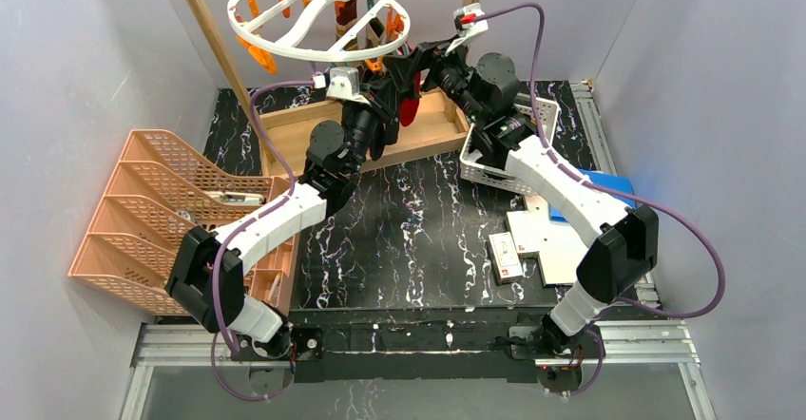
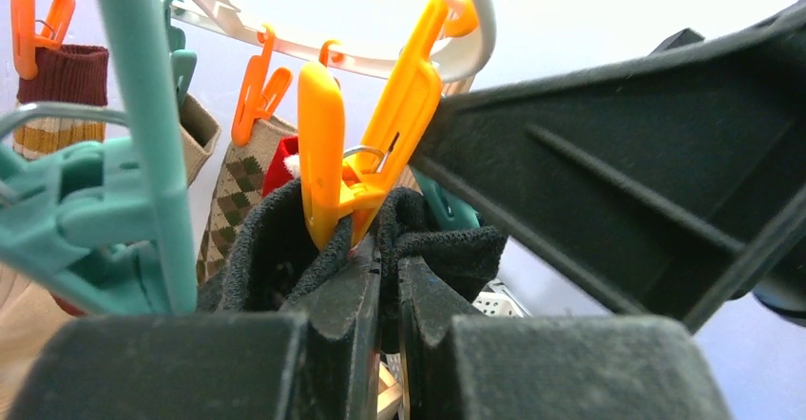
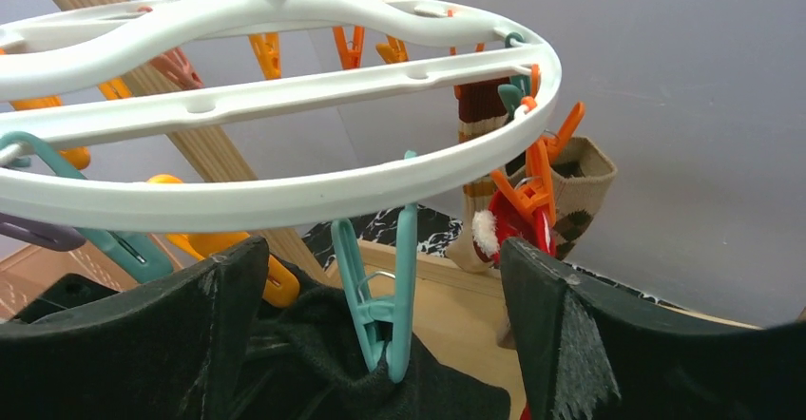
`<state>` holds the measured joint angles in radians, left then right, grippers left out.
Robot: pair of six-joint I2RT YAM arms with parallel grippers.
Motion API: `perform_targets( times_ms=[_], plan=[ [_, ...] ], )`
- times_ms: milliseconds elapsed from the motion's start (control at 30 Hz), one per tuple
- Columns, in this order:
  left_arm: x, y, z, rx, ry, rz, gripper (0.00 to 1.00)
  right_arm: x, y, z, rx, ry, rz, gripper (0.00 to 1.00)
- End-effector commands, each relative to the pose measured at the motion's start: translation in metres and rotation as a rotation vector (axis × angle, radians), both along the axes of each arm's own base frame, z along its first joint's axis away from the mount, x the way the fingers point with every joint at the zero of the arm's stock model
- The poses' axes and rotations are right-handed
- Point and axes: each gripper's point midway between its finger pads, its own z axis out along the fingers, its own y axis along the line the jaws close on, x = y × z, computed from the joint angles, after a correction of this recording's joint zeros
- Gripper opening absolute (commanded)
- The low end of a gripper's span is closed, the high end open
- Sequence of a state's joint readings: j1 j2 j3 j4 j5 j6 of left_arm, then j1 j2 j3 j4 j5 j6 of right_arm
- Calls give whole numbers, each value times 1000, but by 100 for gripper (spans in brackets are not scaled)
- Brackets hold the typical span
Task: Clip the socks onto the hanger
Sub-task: Clamp the sock onto the hanger.
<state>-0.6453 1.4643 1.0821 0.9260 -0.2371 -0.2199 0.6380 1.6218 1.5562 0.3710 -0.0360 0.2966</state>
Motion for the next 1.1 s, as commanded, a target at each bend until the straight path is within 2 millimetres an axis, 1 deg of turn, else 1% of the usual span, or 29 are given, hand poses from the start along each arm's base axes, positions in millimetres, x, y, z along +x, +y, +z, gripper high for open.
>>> perform_targets(
  times_ms=[0, 133, 233, 467, 700, 767, 900, 1067],
  plan=[
    [-5, 8, 34, -46, -64, 23, 0, -25, -17, 68, 82, -90, 7, 99],
    [-5, 6, 35, -48, -67, 19, 0, -22, -20, 72, 80, -54, -19, 99],
    [-5, 7, 36, -50, -67, 19, 0, -21, -20, 66, 62, -27, -20, 99],
    [-5, 8, 37, -49, -70, 22, 0, -21, -19, 63, 48, -8, -21, 97],
    [-7, 9, 38, -49, -71, 23, 0, -24, -22, 59, 46, 9, -19, 98],
    [-7, 10, 35, -48, -66, 26, 0, -23, -27, 58, 54, 13, -47, 99],
    [-7, 12, 28, -43, -51, 34, 0, -29, -33, 55, 59, 6, -51, 99],
    [-8, 13, 27, -43, -50, 35, 0, -27, -30, 54, 39, 26, -41, 96]
  ],
)
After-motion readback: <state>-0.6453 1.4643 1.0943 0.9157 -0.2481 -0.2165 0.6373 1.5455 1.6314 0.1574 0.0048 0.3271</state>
